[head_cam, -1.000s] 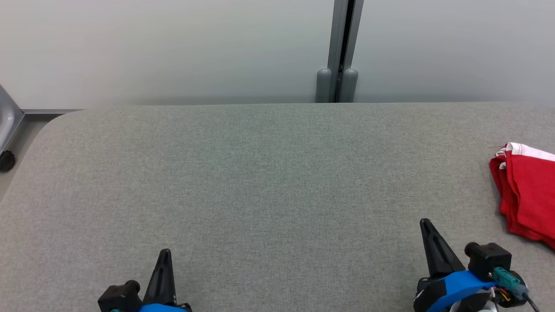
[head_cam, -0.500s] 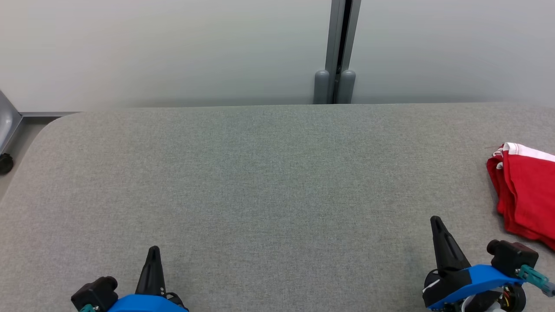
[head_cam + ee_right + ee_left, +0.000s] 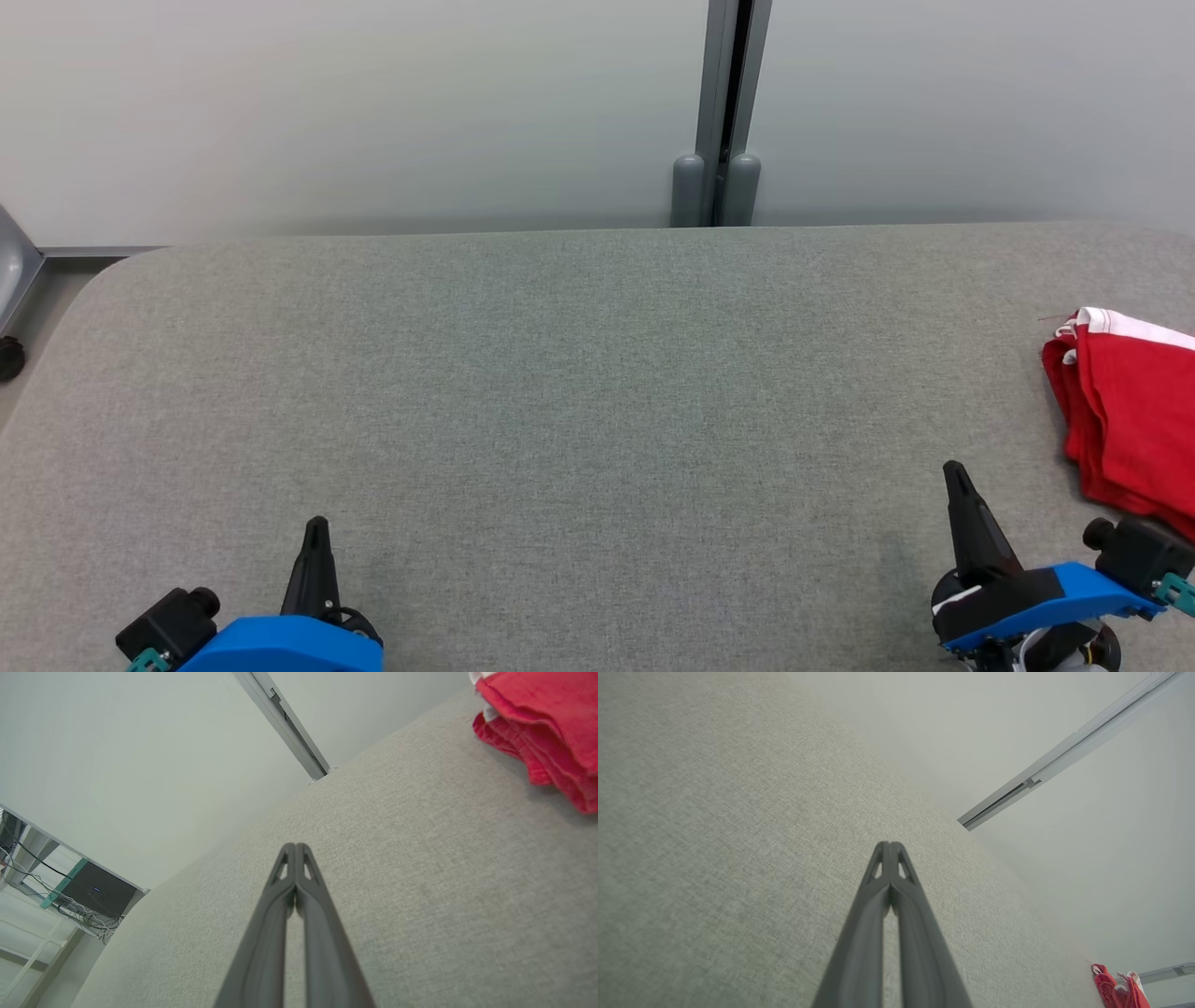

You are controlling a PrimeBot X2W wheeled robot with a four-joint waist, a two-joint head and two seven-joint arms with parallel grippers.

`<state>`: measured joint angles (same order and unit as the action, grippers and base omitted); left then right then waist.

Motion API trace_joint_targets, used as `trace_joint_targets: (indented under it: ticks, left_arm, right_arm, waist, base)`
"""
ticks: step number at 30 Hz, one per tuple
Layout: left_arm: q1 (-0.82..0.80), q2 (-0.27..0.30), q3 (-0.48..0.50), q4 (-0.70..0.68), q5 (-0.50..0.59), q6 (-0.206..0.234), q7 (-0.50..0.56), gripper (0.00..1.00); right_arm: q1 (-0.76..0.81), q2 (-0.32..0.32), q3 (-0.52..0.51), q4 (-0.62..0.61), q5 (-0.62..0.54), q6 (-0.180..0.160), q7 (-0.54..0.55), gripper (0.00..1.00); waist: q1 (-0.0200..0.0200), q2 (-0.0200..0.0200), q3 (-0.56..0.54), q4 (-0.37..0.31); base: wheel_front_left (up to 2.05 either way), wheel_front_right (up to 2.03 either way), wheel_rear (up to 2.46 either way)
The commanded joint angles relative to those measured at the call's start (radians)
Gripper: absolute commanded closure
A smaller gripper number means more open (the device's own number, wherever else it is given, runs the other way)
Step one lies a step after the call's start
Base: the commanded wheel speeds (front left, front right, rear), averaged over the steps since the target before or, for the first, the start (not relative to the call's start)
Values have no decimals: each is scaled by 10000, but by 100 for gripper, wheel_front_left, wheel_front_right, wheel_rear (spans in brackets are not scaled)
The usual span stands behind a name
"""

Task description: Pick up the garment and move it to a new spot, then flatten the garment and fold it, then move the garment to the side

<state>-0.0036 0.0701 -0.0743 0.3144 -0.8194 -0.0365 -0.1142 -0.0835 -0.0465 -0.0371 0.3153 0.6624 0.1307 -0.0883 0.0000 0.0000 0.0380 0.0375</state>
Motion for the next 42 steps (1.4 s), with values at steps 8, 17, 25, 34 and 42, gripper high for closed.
trace_joint_targets:
  ticks: [8,17,25,34,42]
  left_arm:
    - [-380,0,309,-237,-1100,-161,318,100]
    - [-495,-29,554,-308,-2094,-276,607,100]
    - [-573,-50,746,-367,-2911,-370,847,100]
    - [-681,-75,933,-432,-3754,-470,1094,100]
    - [-746,-97,1116,-480,-4446,-556,1305,100]
  right_arm:
    - [-170,-31,-127,-241,1325,0,267,100]
    - [-194,-35,-222,-321,2520,0,530,100]
    - [-210,-38,-298,-383,3500,0,741,100]
    - [-233,-41,-382,-439,4503,0,958,100]
    - [-254,-45,-454,-491,5346,1,1139,100]
  waist:
    - [0,0,-30,-32]
    - [0,0,-64,-68]
    - [0,0,-94,-100]
    - [0,0,-127,-137]
    - [0,0,-157,-169]
  base:
    - [0,0,0]
    - [0,0,0]
    - [0,0,0]
    - [0,0,0]
    - [0,0,0]
